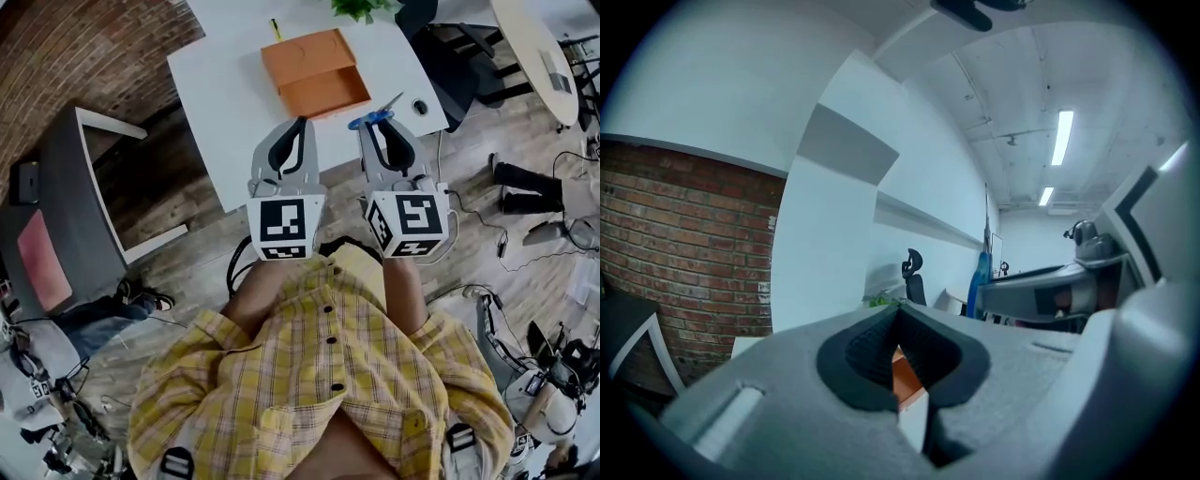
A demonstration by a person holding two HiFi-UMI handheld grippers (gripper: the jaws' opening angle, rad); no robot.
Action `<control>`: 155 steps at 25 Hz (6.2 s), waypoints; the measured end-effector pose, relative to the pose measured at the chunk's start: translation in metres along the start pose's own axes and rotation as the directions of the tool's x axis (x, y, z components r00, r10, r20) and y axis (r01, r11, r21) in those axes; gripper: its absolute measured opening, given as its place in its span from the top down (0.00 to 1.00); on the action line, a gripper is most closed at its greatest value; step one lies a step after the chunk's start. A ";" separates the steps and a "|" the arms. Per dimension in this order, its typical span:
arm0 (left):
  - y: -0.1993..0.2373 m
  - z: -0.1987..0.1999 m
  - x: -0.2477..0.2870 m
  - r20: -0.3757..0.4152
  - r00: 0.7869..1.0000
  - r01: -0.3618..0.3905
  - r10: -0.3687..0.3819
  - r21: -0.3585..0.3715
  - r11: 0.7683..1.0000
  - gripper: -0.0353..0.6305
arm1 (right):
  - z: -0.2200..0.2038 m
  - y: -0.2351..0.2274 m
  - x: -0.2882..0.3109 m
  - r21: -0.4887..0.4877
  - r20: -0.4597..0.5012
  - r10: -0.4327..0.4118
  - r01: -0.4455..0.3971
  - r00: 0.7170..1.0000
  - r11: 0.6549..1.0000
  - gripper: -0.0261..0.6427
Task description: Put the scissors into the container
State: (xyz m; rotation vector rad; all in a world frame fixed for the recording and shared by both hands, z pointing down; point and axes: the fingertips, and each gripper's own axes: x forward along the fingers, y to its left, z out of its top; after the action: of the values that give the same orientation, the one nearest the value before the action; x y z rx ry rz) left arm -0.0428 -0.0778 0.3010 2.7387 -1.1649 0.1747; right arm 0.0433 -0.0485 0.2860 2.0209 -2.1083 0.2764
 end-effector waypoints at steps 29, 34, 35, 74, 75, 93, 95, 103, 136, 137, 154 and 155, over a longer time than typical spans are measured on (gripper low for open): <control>0.011 -0.025 0.116 -0.108 0.984 -0.145 0.145 0.008 0.989 0.95 | -0.024 -0.070 0.112 0.007 -0.079 0.187 -0.187 0.979 0.982 0.83; 0.022 -0.040 0.135 -0.153 0.972 -0.179 0.177 0.004 0.984 0.95 | -0.041 -0.082 0.135 0.027 -0.112 0.211 -0.209 0.971 0.978 0.83; 0.024 -0.043 0.139 -0.160 0.970 -0.183 0.182 0.006 0.983 0.95 | -0.044 -0.084 0.140 0.032 -0.116 0.214 -0.212 0.970 0.977 0.83; 0.056 -0.110 0.170 -0.301 0.912 -0.294 0.278 -0.006 0.956 0.95 | -0.175 -0.076 0.217 -0.305 -0.597 0.332 -0.590 0.730 0.747 0.83; 0.057 -0.111 0.169 -0.302 0.911 -0.297 0.281 -0.005 0.955 0.95 | -0.178 -0.075 0.219 -0.327 -0.605 0.330 -0.604 0.725 0.727 0.83; 0.065 -0.121 0.173 -0.316 0.902 -0.313 0.295 -0.006 0.950 0.95 | -0.222 -0.073 0.239 -0.463 -0.735 0.265 -0.747 0.624 0.476 0.83; 0.064 -0.122 0.171 -0.319 0.901 -0.312 0.294 -0.008 0.950 0.95 | -0.226 -0.070 0.238 -0.478 -0.741 0.261 -0.759 0.619 0.443 0.83; 0.062 -0.123 0.170 -0.322 0.899 -0.315 0.296 -0.007 0.949 0.95 | -0.251 -0.070 0.247 -0.529 -0.778 0.231 -0.807 0.585 0.263 0.83; 0.072 -0.126 0.155 -0.332 0.874 -0.373 0.356 0.012 0.928 0.95 | -0.330 -0.080 0.276 -0.493 -0.857 0.109 -0.863 0.503 0.106 0.83; 0.072 -0.125 0.155 -0.330 0.874 -0.372 0.355 0.014 0.928 0.95 | -0.330 -0.080 0.276 -0.495 -0.857 0.107 -0.863 0.504 0.106 0.83; 0.066 -0.128 0.147 -0.336 0.871 -0.379 0.358 0.005 0.925 0.95 | -0.304 -0.079 0.274 -0.546 -0.801 0.166 -0.816 0.575 0.191 0.80; 0.066 -0.128 0.147 -0.335 0.871 -0.379 0.359 0.005 0.925 0.95 | -0.301 -0.079 0.273 -0.553 -0.793 0.172 -0.809 0.585 0.201 0.81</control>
State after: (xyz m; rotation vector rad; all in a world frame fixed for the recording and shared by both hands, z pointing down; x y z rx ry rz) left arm 0.0052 -0.2015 0.4578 2.2834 -1.5424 0.6086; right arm 0.1175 -0.2309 0.6498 0.3705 -1.7572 -0.1641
